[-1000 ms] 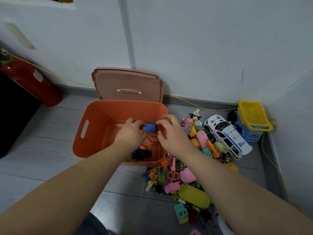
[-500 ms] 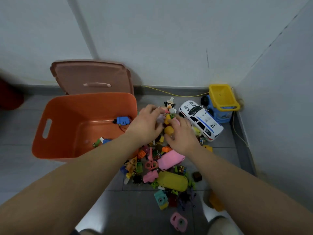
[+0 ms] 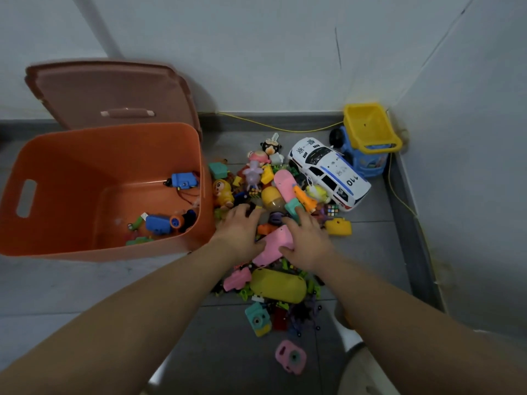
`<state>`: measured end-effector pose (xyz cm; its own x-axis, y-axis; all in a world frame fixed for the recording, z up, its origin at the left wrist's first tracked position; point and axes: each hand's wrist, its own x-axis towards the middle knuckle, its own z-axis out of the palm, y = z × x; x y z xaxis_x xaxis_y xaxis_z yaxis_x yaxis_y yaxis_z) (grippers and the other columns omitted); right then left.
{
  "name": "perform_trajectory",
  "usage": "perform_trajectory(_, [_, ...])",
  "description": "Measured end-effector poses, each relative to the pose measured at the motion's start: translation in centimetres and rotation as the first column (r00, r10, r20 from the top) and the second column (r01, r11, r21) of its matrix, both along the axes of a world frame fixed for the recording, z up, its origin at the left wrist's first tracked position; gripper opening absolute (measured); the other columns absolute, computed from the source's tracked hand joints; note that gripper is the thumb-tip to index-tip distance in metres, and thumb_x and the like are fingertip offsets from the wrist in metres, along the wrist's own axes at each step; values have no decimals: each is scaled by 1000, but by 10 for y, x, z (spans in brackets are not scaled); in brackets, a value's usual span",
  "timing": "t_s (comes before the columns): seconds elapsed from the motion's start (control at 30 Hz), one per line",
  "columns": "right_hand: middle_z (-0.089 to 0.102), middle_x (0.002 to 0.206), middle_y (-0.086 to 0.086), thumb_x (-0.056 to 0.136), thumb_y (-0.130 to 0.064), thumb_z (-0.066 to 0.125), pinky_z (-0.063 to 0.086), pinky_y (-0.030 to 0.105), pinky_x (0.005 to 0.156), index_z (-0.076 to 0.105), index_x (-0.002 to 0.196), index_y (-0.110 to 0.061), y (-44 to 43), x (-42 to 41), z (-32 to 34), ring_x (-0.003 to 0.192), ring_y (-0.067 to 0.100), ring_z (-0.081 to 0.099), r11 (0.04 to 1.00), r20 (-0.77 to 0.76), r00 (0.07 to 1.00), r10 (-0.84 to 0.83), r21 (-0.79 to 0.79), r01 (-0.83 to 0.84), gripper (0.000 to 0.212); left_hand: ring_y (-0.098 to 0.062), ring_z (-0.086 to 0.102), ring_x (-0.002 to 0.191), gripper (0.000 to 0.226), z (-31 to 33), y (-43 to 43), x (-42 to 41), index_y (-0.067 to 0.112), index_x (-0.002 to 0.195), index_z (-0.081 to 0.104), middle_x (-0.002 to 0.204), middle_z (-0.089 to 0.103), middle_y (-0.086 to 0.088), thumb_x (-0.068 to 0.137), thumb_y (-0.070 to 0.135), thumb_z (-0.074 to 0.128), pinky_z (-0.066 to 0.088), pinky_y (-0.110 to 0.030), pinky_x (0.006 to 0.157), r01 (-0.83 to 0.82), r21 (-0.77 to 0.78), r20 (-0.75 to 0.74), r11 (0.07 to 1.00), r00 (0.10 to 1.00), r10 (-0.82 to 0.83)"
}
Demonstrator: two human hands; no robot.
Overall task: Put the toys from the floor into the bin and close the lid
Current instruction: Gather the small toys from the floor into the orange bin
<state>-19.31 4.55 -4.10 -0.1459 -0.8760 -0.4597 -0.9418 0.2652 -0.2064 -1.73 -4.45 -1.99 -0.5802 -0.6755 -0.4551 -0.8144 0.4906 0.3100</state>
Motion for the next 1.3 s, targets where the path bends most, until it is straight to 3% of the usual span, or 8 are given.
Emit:
perform_trajectory(0.17, [-7,165,1,86,-53,65,34,60,111,19,155,-34,-1,1,-24,151,33,1,999,79,996,-33,42,30,85,-37,-11,150,101,-33,5,5,36,155,7,163,-7,-9,79,62,68,19,-59,114,-85,46,133,995,988,78])
perform_trajectory(0.33, [5,163,7,84,-46,71,31,49,113,29,152,-28,-1,3,-34,145,38,13,998,56,996,63,17,-64,81,-37,-6,150,110,-59,14,2,41,154,-1,163,-12,-8,74,67,69,27,-65,110,-120,117,204,986,974,95])
perform_trajectory(0.43, [38,135,7,76,-42,80,39,41,100,46,125,-20,-4,0,-39,126,28,35,998,122,992,42,35,-47,64,-38,7,147,105,-67,17,-5,40,153,2,162,-2,-8,75,72,63,31,-63,106,-96,66,237,993,968,78])
perform_trajectory(0.57, [59,92,-1,81,-20,77,48,34,67,48,92,-25,-10,-9,-33,83,18,59,961,436,867,-241,-18,277,31,-34,22,141,92,-69,18,-12,32,150,25,154,21,-9,75,68,63,25,-54,111,5,-83,69,997,998,1])
perform_trajectory(0.73, [63,93,-12,90,-25,70,47,23,69,60,102,-18,-30,-18,-10,89,10,61,938,637,738,-223,-65,340,17,-24,58,104,37,-60,6,-31,26,114,53,112,58,0,88,51,60,46,-41,86,-106,-28,-190,994,977,99])
perform_trajectory(0.9, [63,117,5,98,-40,55,52,38,92,59,125,-15,-53,-26,-18,104,19,60,866,480,822,-306,-217,450,37,-23,60,78,28,-53,-1,-23,21,110,49,89,62,-2,95,43,58,47,-36,60,-314,131,-270,940,901,338])
perform_trajectory(1.03, [55,128,12,95,-33,58,43,45,102,49,139,-16,-68,-33,-21,122,31,46,935,185,977,-110,-313,165,49,-24,59,85,35,-54,-7,-12,15,123,51,107,62,-8,97,39,56,52,-40,71,-456,251,-306,854,800,517])
perform_trajectory(1.3, [28,155,16,78,-41,75,36,51,108,-6,155,-29,-105,-34,-37,141,37,25,986,-22,987,-158,45,159,113,-28,57,94,36,-47,-9,-11,13,126,49,115,60,-8,101,39,50,49,-39,75,-609,399,-302,685,619,725])
